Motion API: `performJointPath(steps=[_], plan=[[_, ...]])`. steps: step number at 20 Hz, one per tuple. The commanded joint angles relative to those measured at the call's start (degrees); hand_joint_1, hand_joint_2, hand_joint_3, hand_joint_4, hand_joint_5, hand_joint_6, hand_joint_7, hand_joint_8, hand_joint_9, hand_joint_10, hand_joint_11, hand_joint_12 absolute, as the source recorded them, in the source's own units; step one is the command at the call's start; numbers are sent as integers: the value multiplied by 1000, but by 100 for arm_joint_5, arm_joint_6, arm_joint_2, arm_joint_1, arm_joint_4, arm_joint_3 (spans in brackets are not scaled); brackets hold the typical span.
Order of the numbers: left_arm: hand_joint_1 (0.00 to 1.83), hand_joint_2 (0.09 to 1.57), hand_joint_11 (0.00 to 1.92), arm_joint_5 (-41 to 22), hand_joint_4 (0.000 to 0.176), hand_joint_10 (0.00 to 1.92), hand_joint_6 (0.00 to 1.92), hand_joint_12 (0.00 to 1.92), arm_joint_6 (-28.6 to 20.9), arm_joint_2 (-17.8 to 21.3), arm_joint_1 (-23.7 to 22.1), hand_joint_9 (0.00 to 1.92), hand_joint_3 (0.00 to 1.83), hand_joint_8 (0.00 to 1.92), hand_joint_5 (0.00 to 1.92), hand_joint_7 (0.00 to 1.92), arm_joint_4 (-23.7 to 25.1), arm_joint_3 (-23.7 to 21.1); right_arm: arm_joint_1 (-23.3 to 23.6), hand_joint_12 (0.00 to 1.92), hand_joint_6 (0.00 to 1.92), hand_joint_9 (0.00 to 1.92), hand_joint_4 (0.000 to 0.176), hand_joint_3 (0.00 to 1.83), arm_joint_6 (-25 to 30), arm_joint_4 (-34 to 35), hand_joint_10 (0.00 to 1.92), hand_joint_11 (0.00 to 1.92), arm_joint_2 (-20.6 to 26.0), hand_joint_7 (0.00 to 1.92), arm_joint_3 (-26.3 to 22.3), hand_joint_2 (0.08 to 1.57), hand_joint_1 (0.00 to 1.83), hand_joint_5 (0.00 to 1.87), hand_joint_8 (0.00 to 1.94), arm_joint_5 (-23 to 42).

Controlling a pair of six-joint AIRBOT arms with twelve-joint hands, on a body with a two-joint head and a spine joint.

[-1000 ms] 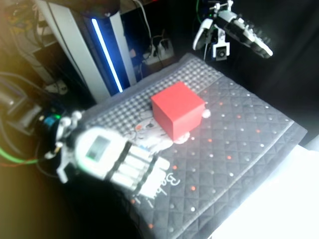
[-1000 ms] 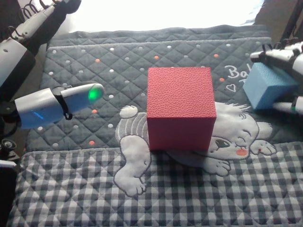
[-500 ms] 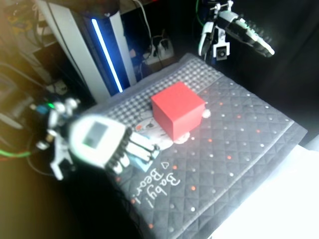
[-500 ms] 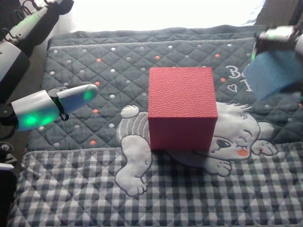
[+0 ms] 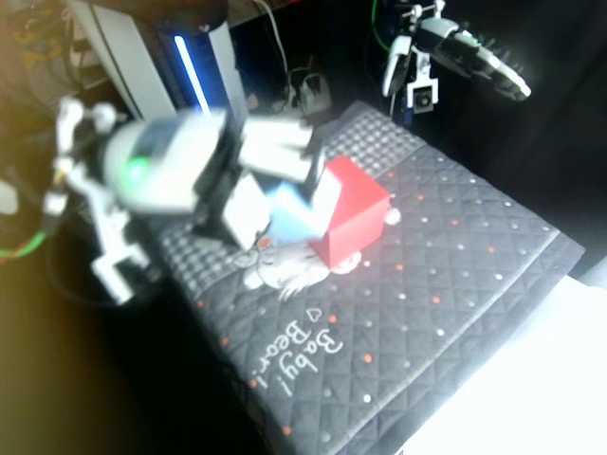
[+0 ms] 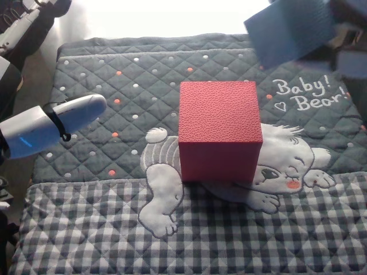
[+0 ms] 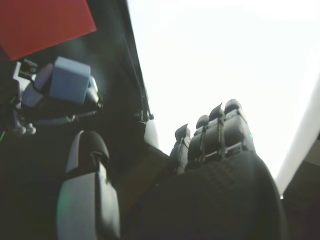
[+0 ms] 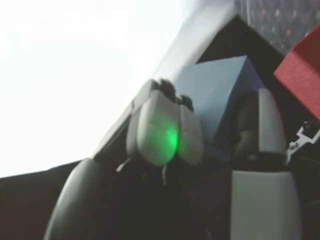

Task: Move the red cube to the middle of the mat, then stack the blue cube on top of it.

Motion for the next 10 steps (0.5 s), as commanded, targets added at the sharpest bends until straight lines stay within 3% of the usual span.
performJointPath(steps=[1, 2, 3, 4, 5, 6, 7, 8, 9, 10], plan=[[603, 1053, 0, -719, 71, 0, 16, 0, -20, 9, -26, 0, 11, 0, 60, 0, 46, 28, 89, 1921, 665, 1569, 0, 0, 186, -55, 1921, 1595, -40, 1367, 37, 1360, 1421, 17, 1941, 622], [592, 1050, 0, -728, 75, 0, 16, 0, -20, 10, -25, 0, 8, 0, 67, 0, 29, 27, 128, 1921, 1670, 1565, 0, 0, 371, -270, 1921, 1615, -117, 1398, 64, 1339, 1463, 815, 1941, 612], [572, 1053, 0, -737, 84, 0, 12, 0, -20, 12, -20, 0, 8, 0, 65, 0, 7, 28, 128, 1921, 1871, 1572, 0, 0, 421, -340, 1921, 1643, -182, 1421, 79, 1342, 1551, 989, 1941, 568], [521, 1056, 0, -746, 85, 0, 10, 0, -19, 12, -13, 0, 8, 0, 63, 0, -7, 30, 128, 1921, 1894, 1576, 0, 0, 473, -381, 1921, 1643, -234, 1437, 103, 1452, 1050, 531, 1941, 546], [517, 1065, 0, -764, 89, 0, 7, 0, -19, 13, 0, 0, 12, 0, 59, 0, -24, 32, 128, 1921, 1916, 1558, 0, 0, 577, -420, 1921, 1628, -316, 1414, 153, 1490, 926, 404, 1941, 537], [549, 1080, 0, -775, 80, 0, 9, 0, -19, 15, 6, 0, 15, 0, 67, 0, -33, 32, 128, 1921, 1920, 1464, 0, 0, 627, -453, 1921, 1581, -370, 1324, 181, 1352, 1396, 819, 1941, 515], [563, 1083, 0, -783, 80, 0, 8, 0, -19, 16, 8, 0, 14, 0, 69, 0, -40, 32, 128, 1921, 1921, 1452, 0, 0, 697, -578, 1921, 1563, -428, 1337, 207, 1351, 1515, 1127, 1941, 394], [573, 1080, 0, -787, 94, 0, 8, 0, -19, 16, 8, 0, 10, 0, 70, 0, -51, 34, 129, 1921, 1921, 1417, 129, 0, 727, -693, 1921, 1532, -479, 1324, 222, 1320, 1522, 1224, 1941, 250], [573, 1080, 0, -798, 102, 0, 6, 0, -19, 14, 11, 0, 9, 0, 68, 0, -73, 37, 168, 1921, 1921, 1392, 167, 0, 742, -807, 1921, 1494, -528, 1318, 240, 1313, 1527, 1248, 1941, 69], [576, 1084, 0, -813, 104, 0, 6, 0, -19, 13, 25, 0, 9, 0, 70, 0, -92, 37, 184, 1921, 1921, 1374, 170, 0, 754, -886, 1921, 1473, -560, 1298, 252, 1349, 1492, 1130, 1941, -53]])
